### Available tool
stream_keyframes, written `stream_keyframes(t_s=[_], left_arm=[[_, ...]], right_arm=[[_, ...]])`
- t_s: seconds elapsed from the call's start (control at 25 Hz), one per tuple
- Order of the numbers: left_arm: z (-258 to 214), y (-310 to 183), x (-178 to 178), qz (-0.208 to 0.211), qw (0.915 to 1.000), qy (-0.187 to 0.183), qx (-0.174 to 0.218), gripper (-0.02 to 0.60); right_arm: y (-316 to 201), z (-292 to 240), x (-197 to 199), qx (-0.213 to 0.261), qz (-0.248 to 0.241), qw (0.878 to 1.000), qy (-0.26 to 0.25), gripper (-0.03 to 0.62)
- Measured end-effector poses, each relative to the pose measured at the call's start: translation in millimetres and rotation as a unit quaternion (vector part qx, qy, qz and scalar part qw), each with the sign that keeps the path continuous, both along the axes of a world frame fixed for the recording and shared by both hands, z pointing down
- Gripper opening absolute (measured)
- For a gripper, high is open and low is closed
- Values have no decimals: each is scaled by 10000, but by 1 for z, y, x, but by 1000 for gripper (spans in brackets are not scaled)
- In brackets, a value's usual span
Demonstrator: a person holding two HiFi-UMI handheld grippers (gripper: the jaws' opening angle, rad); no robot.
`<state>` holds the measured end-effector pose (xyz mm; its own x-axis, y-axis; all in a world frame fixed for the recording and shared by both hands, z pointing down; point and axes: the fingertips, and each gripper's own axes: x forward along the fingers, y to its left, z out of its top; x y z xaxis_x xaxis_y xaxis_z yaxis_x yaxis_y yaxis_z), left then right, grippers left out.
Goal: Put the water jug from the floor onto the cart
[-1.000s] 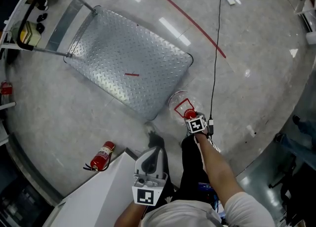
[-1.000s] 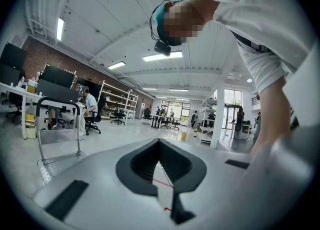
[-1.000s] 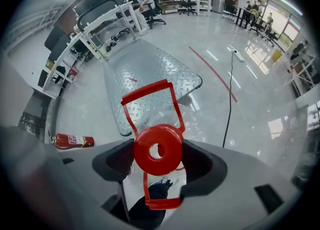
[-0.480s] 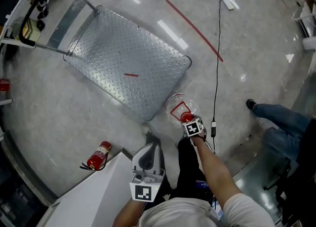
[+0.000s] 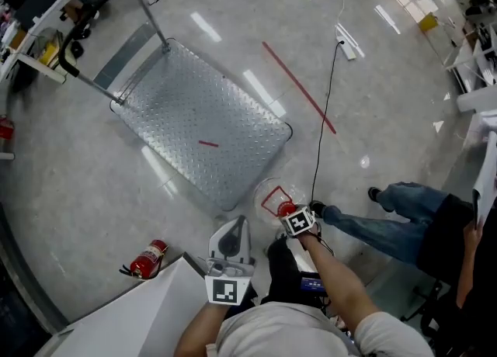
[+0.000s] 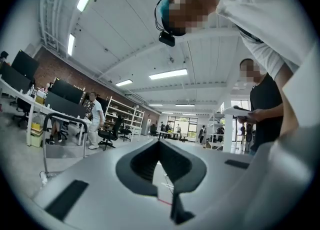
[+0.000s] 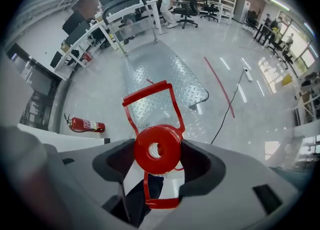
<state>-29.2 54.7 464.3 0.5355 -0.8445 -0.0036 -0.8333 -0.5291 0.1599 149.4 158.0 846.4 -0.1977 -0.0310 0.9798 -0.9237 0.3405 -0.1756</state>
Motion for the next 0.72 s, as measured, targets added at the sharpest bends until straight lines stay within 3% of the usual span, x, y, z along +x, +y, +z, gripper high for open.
stream_keyframes(t_s=[0.36, 0.72], left_arm=[[-32, -8, -44, -430, 9987, 71, 273, 3], [-44, -25, -83, -709, 9964, 144, 437, 3]], right_arm=[[-21, -83, -32, 150, -899, 9958, 19, 285], [-80, -117, -104, 338, -2116, 9766, -170, 284]])
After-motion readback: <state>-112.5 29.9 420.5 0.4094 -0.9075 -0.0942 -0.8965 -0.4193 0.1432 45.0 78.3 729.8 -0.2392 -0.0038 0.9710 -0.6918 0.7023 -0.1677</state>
